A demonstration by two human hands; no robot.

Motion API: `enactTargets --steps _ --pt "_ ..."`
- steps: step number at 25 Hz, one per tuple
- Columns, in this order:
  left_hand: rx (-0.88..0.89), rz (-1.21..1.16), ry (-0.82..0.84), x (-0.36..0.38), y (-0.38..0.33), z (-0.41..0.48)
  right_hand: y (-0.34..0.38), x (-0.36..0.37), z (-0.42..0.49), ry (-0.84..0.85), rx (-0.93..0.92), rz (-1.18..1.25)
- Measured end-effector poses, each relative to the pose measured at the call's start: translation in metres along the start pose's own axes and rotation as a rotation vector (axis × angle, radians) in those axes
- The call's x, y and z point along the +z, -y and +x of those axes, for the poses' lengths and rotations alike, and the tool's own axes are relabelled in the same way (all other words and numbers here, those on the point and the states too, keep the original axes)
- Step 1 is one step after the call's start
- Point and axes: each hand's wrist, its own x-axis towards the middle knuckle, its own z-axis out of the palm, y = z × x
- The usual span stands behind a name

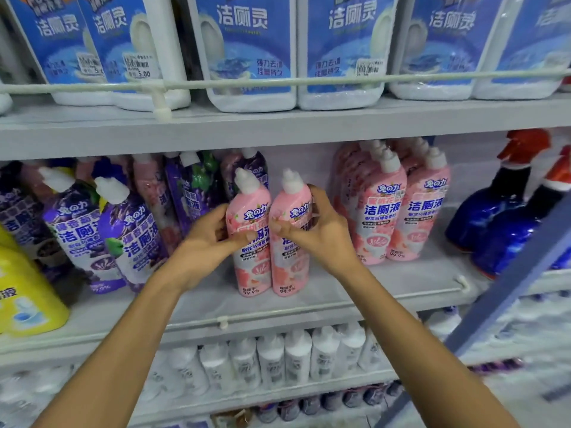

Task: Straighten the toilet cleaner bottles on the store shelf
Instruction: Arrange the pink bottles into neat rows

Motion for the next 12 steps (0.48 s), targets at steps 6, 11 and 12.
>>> enactTargets --steps 6,11,12 --pt "0.092 -0.129 0.090 0.062 0.006 0.029 -0.013 -0.054 -0.029 -0.209 0.009 -0.146" --pt "0.128 -0.216 0.004 0.121 0.005 0.036 -0.024 -0.095 -0.042 -0.304 0.051 -0.286" --pt "0.126 -0.239 0.013 0.130 0.003 0.038 -0.027 -0.103 -0.043 -0.317 0.058 -0.299"
